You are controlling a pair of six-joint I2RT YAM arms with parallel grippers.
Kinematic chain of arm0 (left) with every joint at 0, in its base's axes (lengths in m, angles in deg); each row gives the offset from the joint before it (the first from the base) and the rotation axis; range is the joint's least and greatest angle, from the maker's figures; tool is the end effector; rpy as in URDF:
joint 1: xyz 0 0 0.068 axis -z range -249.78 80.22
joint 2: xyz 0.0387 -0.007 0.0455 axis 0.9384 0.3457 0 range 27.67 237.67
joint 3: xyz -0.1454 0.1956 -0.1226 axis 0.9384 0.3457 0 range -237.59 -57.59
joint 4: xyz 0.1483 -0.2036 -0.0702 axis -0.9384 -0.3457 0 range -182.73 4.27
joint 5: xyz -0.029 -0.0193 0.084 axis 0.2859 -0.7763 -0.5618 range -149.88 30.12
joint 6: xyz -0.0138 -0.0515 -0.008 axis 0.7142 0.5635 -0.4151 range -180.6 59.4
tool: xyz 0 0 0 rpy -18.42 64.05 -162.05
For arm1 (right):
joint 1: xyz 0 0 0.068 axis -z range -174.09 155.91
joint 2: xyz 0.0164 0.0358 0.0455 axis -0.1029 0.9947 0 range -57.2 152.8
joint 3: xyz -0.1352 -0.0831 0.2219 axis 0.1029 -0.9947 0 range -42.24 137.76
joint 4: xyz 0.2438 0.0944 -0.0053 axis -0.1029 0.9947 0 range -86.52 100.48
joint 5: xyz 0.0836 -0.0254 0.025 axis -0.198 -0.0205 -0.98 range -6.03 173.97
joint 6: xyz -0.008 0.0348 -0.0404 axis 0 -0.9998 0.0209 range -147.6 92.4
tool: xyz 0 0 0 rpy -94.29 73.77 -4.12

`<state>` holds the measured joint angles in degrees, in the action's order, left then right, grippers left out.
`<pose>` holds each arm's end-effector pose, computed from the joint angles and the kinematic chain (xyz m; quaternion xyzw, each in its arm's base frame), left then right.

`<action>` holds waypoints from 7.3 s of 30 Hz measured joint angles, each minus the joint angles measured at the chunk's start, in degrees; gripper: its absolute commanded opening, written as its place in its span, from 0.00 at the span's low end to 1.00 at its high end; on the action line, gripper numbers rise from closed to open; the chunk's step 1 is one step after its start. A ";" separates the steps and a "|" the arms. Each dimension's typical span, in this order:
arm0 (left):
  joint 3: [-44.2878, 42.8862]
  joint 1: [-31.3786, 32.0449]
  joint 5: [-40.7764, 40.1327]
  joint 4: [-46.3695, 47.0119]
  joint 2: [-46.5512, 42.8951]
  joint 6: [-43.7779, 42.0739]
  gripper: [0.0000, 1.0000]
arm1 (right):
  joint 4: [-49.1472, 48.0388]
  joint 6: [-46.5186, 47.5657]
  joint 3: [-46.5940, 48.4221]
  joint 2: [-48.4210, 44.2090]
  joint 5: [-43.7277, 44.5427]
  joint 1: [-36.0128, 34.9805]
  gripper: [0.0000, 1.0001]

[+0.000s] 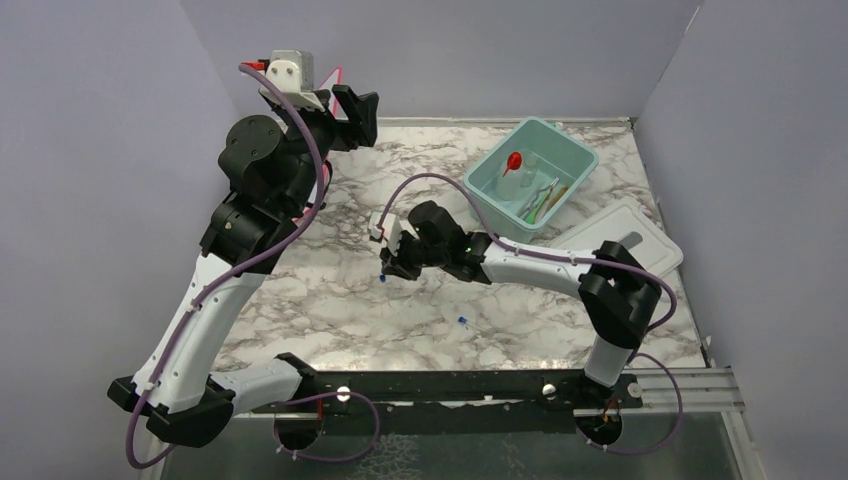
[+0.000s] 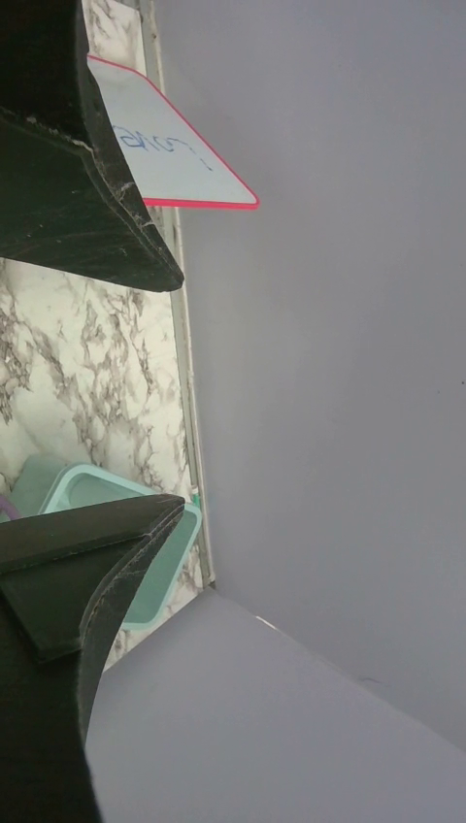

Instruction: Organize the chemistry lab equipment

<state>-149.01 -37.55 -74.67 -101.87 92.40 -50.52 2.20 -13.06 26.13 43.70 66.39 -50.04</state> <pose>0.1789 -0.1021 0.5358 0.0245 0.6409 -0.1986 0.7410 0.2156 0.3384 0.2356 -0.5582 0.6600 0.2959 0.4064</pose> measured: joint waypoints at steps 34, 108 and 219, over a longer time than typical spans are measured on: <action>0.02 0.00 -0.31 -0.11 1.22 0.02 0.79 | -0.11 5.44 0.50 2.93 -2.67 0.02 0.16; 20.00 0.00 1.70 -0.61 -11.10 1.55 0.80 | 29.92 -37.40 -3.23 -13.51 21.77 0.81 0.59; 42.42 -0.02 1.92 -15.13 -12.02 21.18 0.34 | 24.52 -47.28 20.13 8.74 26.10 1.25 0.33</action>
<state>-106.58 -37.57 -72.74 -117.00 80.38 -29.34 26.72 -60.34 46.26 52.44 92.49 -48.79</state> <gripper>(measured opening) 0.333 0.325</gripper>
